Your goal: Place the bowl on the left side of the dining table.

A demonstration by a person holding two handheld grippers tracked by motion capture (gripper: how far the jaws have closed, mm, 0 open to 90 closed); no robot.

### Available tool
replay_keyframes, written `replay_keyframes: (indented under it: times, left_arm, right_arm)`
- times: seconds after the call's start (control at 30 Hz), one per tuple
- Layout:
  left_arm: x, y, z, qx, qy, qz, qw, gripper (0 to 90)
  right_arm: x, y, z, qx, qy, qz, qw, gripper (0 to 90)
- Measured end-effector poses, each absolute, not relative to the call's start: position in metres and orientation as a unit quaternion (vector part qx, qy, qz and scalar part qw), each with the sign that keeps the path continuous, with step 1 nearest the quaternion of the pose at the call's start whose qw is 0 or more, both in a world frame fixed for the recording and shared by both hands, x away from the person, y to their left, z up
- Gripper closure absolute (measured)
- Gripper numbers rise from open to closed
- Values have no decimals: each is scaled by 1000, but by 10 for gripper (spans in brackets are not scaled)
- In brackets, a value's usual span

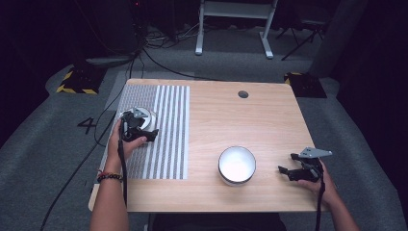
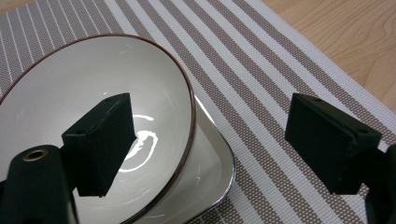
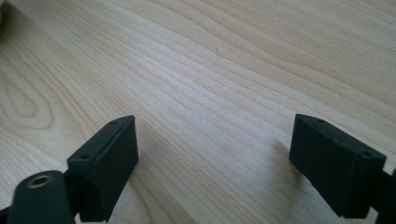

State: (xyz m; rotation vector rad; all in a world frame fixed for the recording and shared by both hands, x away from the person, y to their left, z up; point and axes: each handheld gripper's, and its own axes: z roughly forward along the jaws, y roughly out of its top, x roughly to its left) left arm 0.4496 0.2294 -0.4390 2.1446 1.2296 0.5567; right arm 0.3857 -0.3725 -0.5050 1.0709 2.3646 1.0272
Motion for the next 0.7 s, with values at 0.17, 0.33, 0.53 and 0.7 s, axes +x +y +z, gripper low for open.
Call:
replay_keyframes:
  times: [0.17, 0.33, 0.53, 0.7]
  left_arm:
    - [444, 225, -436, 807, 450, 223, 310, 163]
    - [440, 221, -435, 813, 441, 220, 309, 162]
    - [435, 212, -432, 818, 428, 214, 319, 161]
    - [431, 206, -429, 823, 420, 217, 316, 160]
  right_arm:
    - [386, -373, -505, 378, 834, 362, 174, 155]
    - [386, -372, -505, 378, 834, 362, 174, 155]
    - [386, -372, -505, 378, 834, 362, 174, 155]
    - [386, -372, -505, 378, 834, 362, 174, 155]
